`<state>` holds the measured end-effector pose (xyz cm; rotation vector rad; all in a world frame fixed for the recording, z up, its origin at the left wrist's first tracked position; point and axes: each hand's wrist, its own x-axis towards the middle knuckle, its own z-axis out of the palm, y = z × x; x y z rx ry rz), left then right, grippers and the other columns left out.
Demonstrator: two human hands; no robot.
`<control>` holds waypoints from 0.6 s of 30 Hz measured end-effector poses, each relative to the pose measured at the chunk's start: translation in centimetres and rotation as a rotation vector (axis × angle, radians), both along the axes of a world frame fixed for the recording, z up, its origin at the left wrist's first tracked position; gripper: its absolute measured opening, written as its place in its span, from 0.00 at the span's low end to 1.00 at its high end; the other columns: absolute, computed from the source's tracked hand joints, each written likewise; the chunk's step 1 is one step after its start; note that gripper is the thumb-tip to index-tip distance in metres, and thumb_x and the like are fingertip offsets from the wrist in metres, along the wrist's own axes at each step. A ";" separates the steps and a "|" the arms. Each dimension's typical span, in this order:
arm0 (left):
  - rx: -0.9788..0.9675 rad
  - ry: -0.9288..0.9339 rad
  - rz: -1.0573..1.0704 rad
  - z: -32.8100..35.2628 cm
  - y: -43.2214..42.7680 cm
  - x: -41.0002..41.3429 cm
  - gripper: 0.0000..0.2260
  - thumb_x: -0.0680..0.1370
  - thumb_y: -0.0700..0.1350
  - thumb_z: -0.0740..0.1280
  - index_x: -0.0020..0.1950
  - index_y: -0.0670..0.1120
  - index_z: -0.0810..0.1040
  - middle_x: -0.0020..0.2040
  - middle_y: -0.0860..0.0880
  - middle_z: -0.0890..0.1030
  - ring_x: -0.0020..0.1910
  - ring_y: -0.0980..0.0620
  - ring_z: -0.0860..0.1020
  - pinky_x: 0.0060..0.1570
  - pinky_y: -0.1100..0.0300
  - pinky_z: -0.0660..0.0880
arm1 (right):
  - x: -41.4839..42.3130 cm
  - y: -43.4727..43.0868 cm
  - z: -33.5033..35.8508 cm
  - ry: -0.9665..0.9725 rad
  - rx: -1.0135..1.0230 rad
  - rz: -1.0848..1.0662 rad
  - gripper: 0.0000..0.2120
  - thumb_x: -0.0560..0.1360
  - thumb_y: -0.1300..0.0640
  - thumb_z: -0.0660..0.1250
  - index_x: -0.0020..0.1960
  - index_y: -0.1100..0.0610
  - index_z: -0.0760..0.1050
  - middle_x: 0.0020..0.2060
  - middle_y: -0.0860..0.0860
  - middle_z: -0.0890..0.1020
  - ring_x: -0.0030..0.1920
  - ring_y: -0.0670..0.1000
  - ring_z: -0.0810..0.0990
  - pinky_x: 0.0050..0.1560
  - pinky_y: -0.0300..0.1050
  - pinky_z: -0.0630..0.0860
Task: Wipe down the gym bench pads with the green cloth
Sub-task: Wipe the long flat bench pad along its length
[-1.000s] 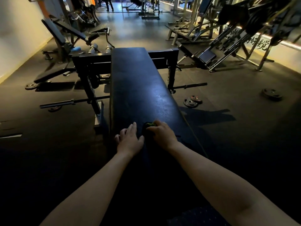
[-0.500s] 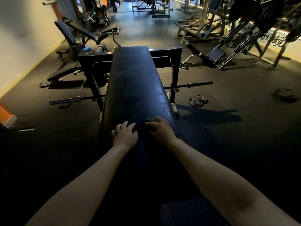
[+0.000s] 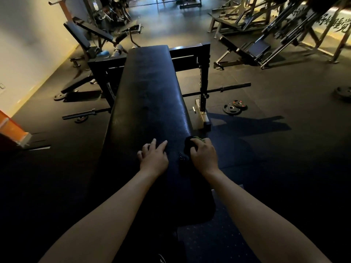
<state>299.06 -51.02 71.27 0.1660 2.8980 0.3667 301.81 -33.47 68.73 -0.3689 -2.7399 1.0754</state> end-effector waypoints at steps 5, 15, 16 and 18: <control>0.077 -0.053 -0.071 0.5 3.8 -0.1 0.24 0.84 0.52 0.56 0.80 0.61 0.57 0.82 0.53 0.51 0.78 0.45 0.50 0.74 0.42 0.47 | -1.7 0.4 -0.1 0.024 -0.048 0.038 0.18 0.81 0.59 0.60 0.71 0.54 0.72 0.62 0.58 0.70 0.61 0.58 0.71 0.58 0.42 0.65; 0.098 -0.126 -0.009 -0.4 5.1 -0.6 0.23 0.83 0.52 0.55 0.78 0.68 0.57 0.82 0.58 0.47 0.76 0.49 0.47 0.73 0.43 0.41 | -6.6 2.4 -1.5 -0.183 -0.420 -0.021 0.20 0.80 0.46 0.59 0.64 0.58 0.74 0.60 0.60 0.74 0.60 0.60 0.74 0.63 0.52 0.71; 0.095 -0.119 -0.005 -0.5 5.2 -0.6 0.24 0.83 0.52 0.55 0.78 0.68 0.57 0.82 0.58 0.48 0.76 0.49 0.47 0.73 0.42 0.41 | -5.6 2.4 -2.1 -0.184 -0.425 -0.048 0.22 0.79 0.45 0.59 0.63 0.61 0.75 0.58 0.61 0.76 0.57 0.60 0.76 0.59 0.51 0.74; 0.081 -0.096 0.012 -0.7 5.4 -0.5 0.24 0.82 0.52 0.55 0.77 0.68 0.58 0.82 0.58 0.48 0.76 0.49 0.48 0.73 0.41 0.42 | -3.6 2.5 -2.8 -0.167 -0.383 -0.076 0.22 0.80 0.45 0.60 0.60 0.63 0.76 0.55 0.63 0.78 0.54 0.61 0.77 0.51 0.47 0.72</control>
